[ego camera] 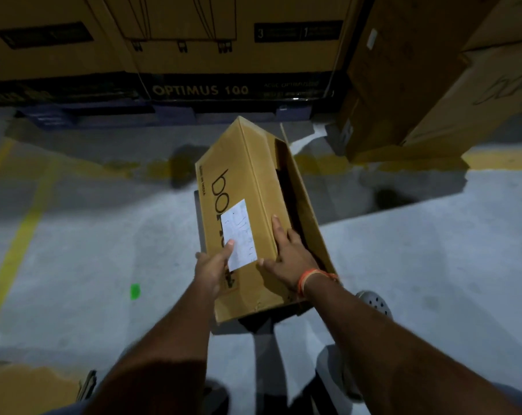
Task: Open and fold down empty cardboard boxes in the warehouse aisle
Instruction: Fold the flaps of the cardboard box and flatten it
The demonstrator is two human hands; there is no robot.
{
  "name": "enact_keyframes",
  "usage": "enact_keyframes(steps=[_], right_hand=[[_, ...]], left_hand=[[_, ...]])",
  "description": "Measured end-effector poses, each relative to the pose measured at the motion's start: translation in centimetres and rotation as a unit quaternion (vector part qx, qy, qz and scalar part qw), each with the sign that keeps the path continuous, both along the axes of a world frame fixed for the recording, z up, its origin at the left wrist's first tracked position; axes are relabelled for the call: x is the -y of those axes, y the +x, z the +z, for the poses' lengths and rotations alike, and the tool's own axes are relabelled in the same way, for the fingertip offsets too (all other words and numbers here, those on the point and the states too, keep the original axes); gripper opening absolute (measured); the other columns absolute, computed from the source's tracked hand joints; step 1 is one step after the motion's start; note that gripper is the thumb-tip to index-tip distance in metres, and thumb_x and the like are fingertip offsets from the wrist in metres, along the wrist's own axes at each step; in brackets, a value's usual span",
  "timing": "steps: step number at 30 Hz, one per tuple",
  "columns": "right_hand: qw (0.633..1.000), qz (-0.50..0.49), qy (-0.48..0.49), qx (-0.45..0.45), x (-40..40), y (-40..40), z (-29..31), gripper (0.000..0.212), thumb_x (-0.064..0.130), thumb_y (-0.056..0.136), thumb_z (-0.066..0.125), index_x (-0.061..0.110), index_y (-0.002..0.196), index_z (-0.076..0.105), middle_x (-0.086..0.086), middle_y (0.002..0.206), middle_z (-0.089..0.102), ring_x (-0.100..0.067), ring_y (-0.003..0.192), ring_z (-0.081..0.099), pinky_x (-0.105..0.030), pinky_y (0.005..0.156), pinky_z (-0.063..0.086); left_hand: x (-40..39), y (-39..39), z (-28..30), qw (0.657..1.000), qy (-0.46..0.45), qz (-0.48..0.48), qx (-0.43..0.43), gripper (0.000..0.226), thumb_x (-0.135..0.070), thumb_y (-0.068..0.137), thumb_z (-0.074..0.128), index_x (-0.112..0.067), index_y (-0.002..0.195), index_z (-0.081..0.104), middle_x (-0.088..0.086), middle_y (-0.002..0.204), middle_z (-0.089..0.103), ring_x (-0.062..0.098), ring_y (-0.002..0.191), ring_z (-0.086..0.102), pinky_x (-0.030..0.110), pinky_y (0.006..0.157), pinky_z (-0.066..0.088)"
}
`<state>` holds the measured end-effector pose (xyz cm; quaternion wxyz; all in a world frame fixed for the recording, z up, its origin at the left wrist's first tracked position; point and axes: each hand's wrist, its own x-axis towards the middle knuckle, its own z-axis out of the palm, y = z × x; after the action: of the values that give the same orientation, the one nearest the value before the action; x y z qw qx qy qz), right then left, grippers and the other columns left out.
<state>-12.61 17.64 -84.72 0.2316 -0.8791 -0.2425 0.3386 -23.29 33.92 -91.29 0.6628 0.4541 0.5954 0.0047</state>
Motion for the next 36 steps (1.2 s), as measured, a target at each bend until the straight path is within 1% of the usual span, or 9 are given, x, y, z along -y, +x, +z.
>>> enact_keyframes(steps=[4,7,9,12,16,22,27,31,36], right_hand=[[1.000,0.005,0.024,-0.014,-0.4,-0.5,-0.1,0.104,0.041,0.092,0.066,0.047,0.154,-0.017,-0.005,0.165,0.011,-0.034,0.141,0.038,-0.048,0.116,0.035],[0.998,0.001,0.048,-0.049,-0.2,-0.4,-0.4,0.105,0.038,0.091,0.068,0.047,0.155,-0.014,0.000,0.164,0.017,-0.031,0.140,0.040,-0.048,0.117,0.034],[0.990,-0.011,0.101,-0.102,0.1,-0.1,-0.6,0.106,0.033,0.088,0.072,0.040,0.159,-0.008,0.002,0.163,0.023,-0.026,0.143,0.037,-0.044,0.120,0.030],[0.971,-0.015,0.169,-0.167,-0.1,0.2,-0.9,0.102,0.017,0.090,0.073,0.027,0.161,0.001,0.001,0.166,0.018,-0.018,0.149,0.026,-0.026,0.119,0.022],[0.974,0.026,0.056,-0.219,-1.0,0.3,-0.7,0.090,0.033,0.091,0.065,0.043,0.159,0.005,0.003,0.157,0.034,-0.025,0.139,0.041,-0.038,0.118,0.031],[0.984,0.068,-0.152,-0.057,0.3,0.4,0.5,0.048,0.025,0.091,0.058,0.011,0.137,0.056,-0.017,0.140,0.056,-0.033,0.125,0.054,-0.033,0.102,0.045],[0.984,0.046,-0.159,0.064,2.8,3.5,3.9,0.073,0.015,0.089,0.057,0.005,0.155,0.027,-0.023,0.145,0.045,-0.039,0.129,0.051,-0.037,0.104,0.046],[0.960,0.204,-0.163,0.101,2.2,2.5,5.0,0.076,0.022,0.094,0.054,0.018,0.160,0.018,-0.014,0.159,0.028,-0.037,0.140,0.039,-0.042,0.113,0.039],[0.866,0.420,-0.188,0.195,0.0,-1.7,3.9,0.071,0.036,0.093,0.056,0.016,0.156,0.031,-0.009,0.164,0.022,-0.032,0.155,-0.002,-0.048,0.125,0.006]], left_hand=[[-1.2,0.1,1.7,0.997,-0.053,-0.026,0.048,0.082,-0.038,0.086,0.080,-0.010,0.146,0.031,0.014,0.117,0.063,0.027,0.089,0.066,0.036,0.063,0.053],[-1.3,-0.7,1.7,0.999,-0.038,-0.017,0.030,0.081,-0.061,0.072,0.083,-0.013,0.129,0.052,0.016,0.113,0.071,0.033,0.093,0.071,0.041,0.072,0.058],[-2.1,-1.1,2.3,0.990,0.087,-0.001,-0.111,0.088,-0.084,0.063,0.067,-0.014,0.118,0.065,0.014,0.110,0.072,0.035,0.095,0.069,0.047,0.085,0.057],[-3.0,-1.4,7.6,0.903,0.280,-0.046,-0.322,0.070,-0.064,0.088,0.042,-0.008,0.122,0.066,0.018,0.124,0.063,0.038,0.117,0.054,0.045,0.102,0.043],[-0.7,0.0,13.9,0.879,0.401,-0.058,-0.252,0.056,-0.056,0.086,0.056,-0.021,0.128,0.065,0.013,0.133,0.050,0.036,0.128,0.043,0.053,0.100,0.040],[6.5,0.8,8.1,0.938,0.218,-0.227,-0.146,0.079,-0.047,0.077,0.065,-0.018,0.147,0.043,0.011,0.133,0.061,0.035,0.113,0.063,0.039,0.089,0.055],[9.3,1.3,5.6,0.956,0.084,-0.282,-0.008,0.083,-0.035,0.072,0.068,-0.017,0.150,0.047,0.005,0.140,0.061,0.027,0.119,0.063,0.043,0.097,0.057],[8.9,2.0,8.3,0.888,0.204,-0.412,-0.010,0.046,-0.027,0.071,0.060,-0.013,0.114,0.070,0.010,0.109,0.072,0.031,0.098,0.070,0.039,0.085,0.060],[6.8,2.0,12.1,0.632,0.388,-0.650,-0.166,0.041,-0.032,0.095,0.060,-0.014,0.131,0.060,0.015,0.138,0.053,0.034,0.133,0.043,0.043,0.110,0.038]])
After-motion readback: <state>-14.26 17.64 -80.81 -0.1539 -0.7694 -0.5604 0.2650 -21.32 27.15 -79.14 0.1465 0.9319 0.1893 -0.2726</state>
